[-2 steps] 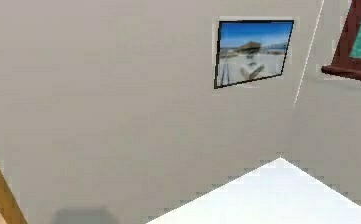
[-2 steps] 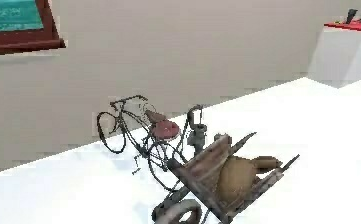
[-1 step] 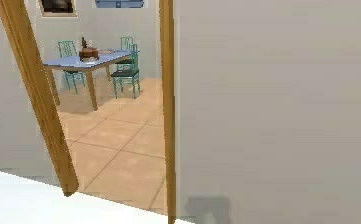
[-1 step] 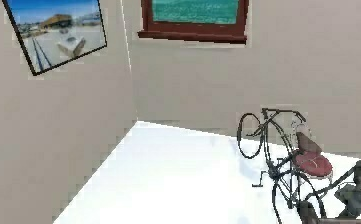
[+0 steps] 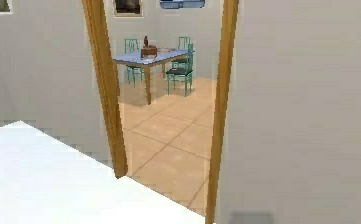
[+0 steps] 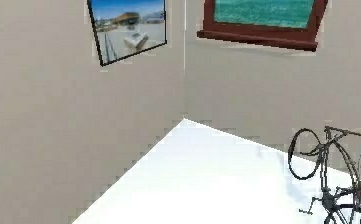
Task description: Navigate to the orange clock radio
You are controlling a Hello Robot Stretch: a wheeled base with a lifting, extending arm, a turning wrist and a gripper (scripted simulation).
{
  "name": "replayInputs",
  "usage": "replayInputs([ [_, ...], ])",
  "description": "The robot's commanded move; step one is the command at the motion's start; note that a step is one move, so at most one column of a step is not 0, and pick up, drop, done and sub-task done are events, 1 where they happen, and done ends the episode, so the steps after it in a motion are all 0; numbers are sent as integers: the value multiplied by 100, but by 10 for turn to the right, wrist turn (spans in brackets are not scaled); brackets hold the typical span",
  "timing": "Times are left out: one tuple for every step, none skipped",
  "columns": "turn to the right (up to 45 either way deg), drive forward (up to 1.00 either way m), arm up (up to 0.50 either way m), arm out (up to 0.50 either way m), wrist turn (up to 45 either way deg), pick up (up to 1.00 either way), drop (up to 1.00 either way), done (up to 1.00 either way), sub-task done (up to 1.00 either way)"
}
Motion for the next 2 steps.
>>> replayInputs([
  [0, 10, 0, 0, 0, 0, 0, 0, 0],
  [-450, 0, 0, 0, 0, 0, 0, 0, 0],
])
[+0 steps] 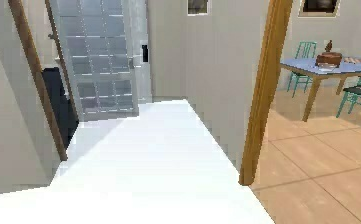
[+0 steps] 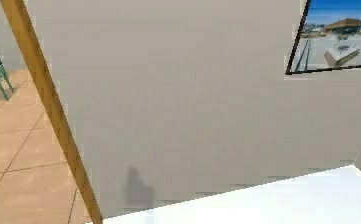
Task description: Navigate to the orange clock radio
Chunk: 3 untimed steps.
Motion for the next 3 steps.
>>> replayInputs([
  [-180, 0, 0, 0, 0, 0, 0, 0, 0],
  [0, 100, 0, 0, 0, 0, 0, 0, 0],
  [-30, 0, 0, 0, 0, 0, 0, 0, 0],
])
